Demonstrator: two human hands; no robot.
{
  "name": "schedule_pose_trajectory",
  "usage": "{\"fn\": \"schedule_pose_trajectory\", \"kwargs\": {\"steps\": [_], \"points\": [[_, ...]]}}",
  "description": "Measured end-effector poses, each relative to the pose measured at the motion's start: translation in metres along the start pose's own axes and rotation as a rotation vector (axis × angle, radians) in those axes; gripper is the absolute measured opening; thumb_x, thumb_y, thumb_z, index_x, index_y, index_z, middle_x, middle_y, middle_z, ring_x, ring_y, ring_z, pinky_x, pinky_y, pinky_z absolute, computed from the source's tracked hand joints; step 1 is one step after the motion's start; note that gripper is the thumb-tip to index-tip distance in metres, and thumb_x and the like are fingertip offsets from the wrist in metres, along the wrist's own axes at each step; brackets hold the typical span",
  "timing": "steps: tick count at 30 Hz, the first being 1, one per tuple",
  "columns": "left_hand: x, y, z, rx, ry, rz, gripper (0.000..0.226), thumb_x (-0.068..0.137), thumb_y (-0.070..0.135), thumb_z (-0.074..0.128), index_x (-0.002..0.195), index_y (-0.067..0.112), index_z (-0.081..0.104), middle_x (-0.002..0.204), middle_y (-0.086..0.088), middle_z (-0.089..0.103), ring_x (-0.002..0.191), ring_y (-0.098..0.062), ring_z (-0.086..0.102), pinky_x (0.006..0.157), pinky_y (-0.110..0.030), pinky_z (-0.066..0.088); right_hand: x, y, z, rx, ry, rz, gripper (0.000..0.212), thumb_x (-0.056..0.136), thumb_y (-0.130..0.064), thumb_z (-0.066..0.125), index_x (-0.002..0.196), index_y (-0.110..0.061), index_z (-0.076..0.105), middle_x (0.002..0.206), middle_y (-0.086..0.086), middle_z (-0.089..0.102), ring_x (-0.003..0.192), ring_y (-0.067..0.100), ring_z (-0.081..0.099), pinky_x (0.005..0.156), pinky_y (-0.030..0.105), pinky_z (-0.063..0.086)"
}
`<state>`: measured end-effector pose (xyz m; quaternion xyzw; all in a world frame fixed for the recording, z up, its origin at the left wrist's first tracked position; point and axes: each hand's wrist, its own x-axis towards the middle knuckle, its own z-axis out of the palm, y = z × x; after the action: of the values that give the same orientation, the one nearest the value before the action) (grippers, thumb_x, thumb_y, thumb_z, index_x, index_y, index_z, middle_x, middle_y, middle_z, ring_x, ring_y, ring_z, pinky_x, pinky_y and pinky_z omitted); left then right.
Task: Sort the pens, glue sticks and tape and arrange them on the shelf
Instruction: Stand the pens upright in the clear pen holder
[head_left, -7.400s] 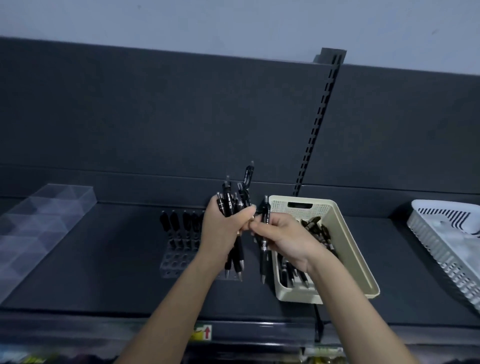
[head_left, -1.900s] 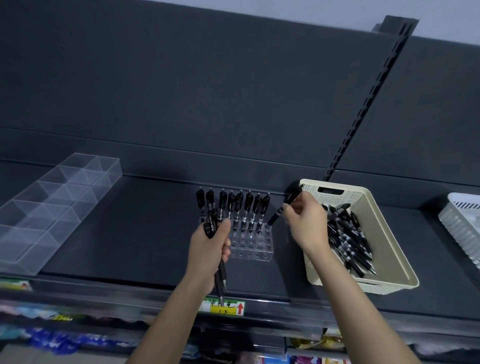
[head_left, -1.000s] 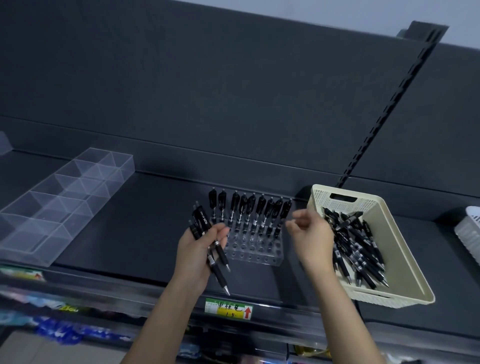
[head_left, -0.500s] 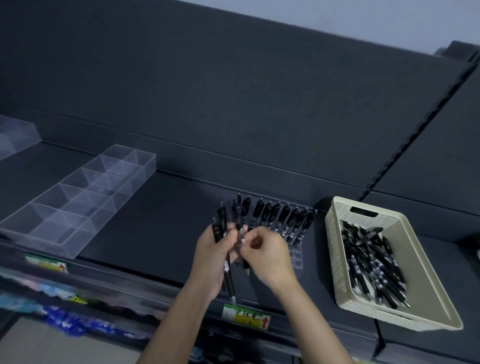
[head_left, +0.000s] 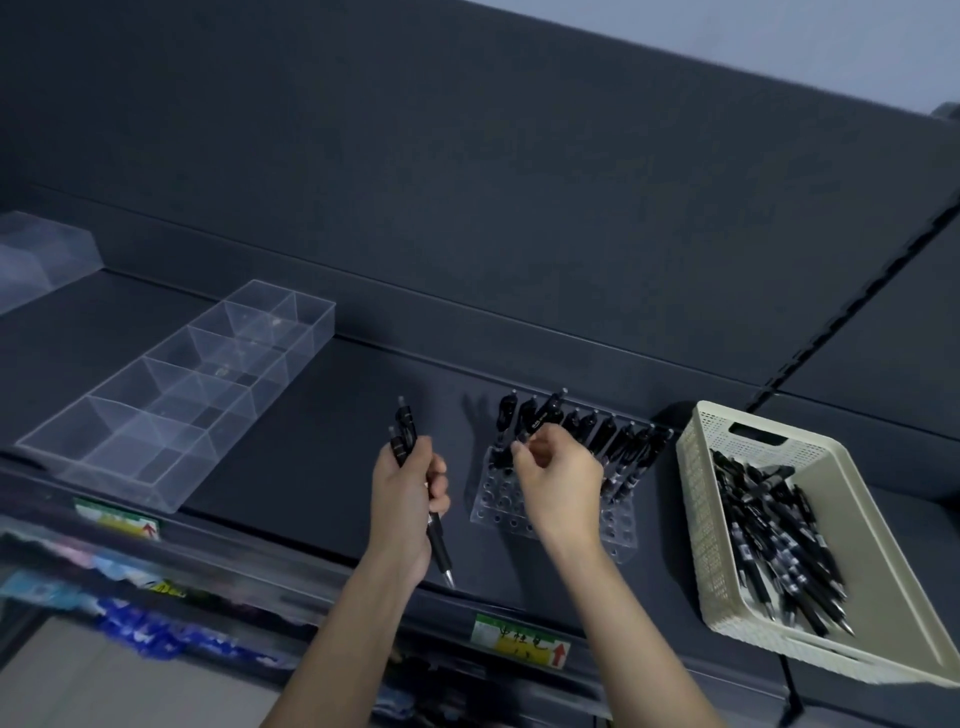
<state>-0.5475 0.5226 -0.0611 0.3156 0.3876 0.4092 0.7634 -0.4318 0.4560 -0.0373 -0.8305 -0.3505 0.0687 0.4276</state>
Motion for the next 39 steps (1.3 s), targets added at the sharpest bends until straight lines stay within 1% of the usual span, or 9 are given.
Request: {"fn": "schedule_pose_trajectory", "kwargs": {"steps": [4, 6, 7, 13, 19, 21, 24, 29, 39], "points": [[0.006, 0.001, -0.005, -0.026, 0.020, -0.013, 0.013, 0.095, 0.002, 0.047, 0.090, 0.014, 0.043, 0.071, -0.003, 0.052, 0.051, -0.009, 0.040, 0.040, -0.018, 0.031, 0.001, 0.003, 0.011, -0.080, -0.003, -0.013, 0.014, 0.090, -0.014, 0.061, 0.083, -0.002, 0.065, 0.074, 0.007, 0.068, 0.064, 0.018, 0.062, 0.056, 0.017, 0.047], [0.008, 0.002, -0.006, -0.024, 0.003, -0.023, 0.013, 0.093, 0.000, 0.050, 0.089, 0.012, 0.047, 0.073, -0.002, 0.054, 0.054, -0.010, 0.043, 0.042, -0.018, 0.035, 0.002, 0.005, 0.015, -0.118, -0.014, -0.015, 0.015, 0.090, -0.016, 0.061, 0.084, -0.004, 0.066, 0.073, 0.008, 0.068, 0.065, 0.021, 0.064, 0.061, 0.033, 0.053], [0.009, 0.003, -0.007, -0.015, -0.007, -0.028, 0.009, 0.094, 0.002, 0.052, 0.090, 0.011, 0.050, 0.075, -0.002, 0.056, 0.056, -0.010, 0.046, 0.044, -0.018, 0.038, 0.002, 0.005, 0.017, -0.137, -0.021, -0.010, 0.015, 0.090, -0.017, 0.061, 0.084, -0.004, 0.066, 0.072, 0.007, 0.068, 0.064, 0.021, 0.063, 0.059, 0.034, 0.054], [0.010, 0.007, -0.013, 0.094, -0.039, -0.007, 0.011, 0.096, 0.013, 0.055, 0.102, 0.011, 0.064, 0.080, 0.002, 0.056, 0.064, -0.008, 0.053, 0.061, -0.022, 0.049, 0.003, 0.007, 0.027, -0.256, -0.085, 0.038, 0.014, 0.091, -0.016, 0.057, 0.086, -0.006, 0.065, 0.077, 0.009, 0.067, 0.065, 0.021, 0.059, 0.056, 0.025, 0.041], [0.008, 0.007, -0.018, 0.170, -0.107, 0.014, 0.010, 0.093, 0.010, 0.059, 0.099, 0.010, 0.067, 0.085, -0.003, 0.069, 0.067, -0.006, 0.063, 0.060, -0.019, 0.051, 0.004, 0.007, 0.030, -0.236, -0.080, 0.074, 0.012, 0.090, -0.017, 0.059, 0.094, -0.008, 0.067, 0.084, 0.008, 0.070, 0.074, 0.023, 0.065, 0.066, 0.032, 0.054], [0.007, 0.007, -0.018, 0.191, -0.121, 0.021, 0.009, 0.093, 0.011, 0.058, 0.096, 0.010, 0.067, 0.085, -0.004, 0.072, 0.068, -0.007, 0.065, 0.059, -0.019, 0.051, -0.002, 0.008, 0.026, -0.170, -0.039, 0.091, 0.012, 0.089, -0.017, 0.062, 0.097, -0.009, 0.067, 0.087, 0.005, 0.070, 0.078, 0.020, 0.065, 0.070, 0.030, 0.053], [0.007, 0.009, -0.018, 0.229, -0.166, 0.042, 0.010, 0.093, 0.011, 0.058, 0.096, 0.010, 0.067, 0.085, -0.003, 0.074, 0.069, -0.008, 0.066, 0.058, -0.020, 0.051, -0.013, 0.002, 0.015, 0.060, -0.001, 0.144, 0.005, 0.086, -0.017, 0.067, 0.084, -0.012, 0.066, 0.076, -0.002, 0.068, 0.068, 0.013, 0.063, 0.067, 0.028, 0.051], [0.000, 0.005, -0.006, 0.405, -0.345, 0.077, 0.012, 0.094, 0.008, 0.056, 0.097, 0.008, 0.067, 0.082, -0.003, 0.074, 0.068, -0.010, 0.065, 0.058, -0.020, 0.051, -0.016, -0.016, -0.001, 0.517, -0.152, 0.196, 0.006, 0.085, -0.010, 0.068, 0.080, -0.010, 0.071, 0.065, -0.005, 0.063, 0.056, 0.002, 0.053, 0.055, 0.017, 0.043], [0.000, -0.001, 0.009, 0.513, -0.489, 0.088, 0.011, 0.093, 0.005, 0.057, 0.097, 0.008, 0.066, 0.080, -0.002, 0.073, 0.068, -0.010, 0.065, 0.061, -0.021, 0.051, -0.009, -0.010, -0.019, 0.502, -0.125, 0.198, 0.013, 0.083, -0.009, 0.070, 0.084, 0.000, 0.061, 0.069, 0.004, 0.060, 0.059, 0.009, 0.055, 0.055, 0.017, 0.045]]}}
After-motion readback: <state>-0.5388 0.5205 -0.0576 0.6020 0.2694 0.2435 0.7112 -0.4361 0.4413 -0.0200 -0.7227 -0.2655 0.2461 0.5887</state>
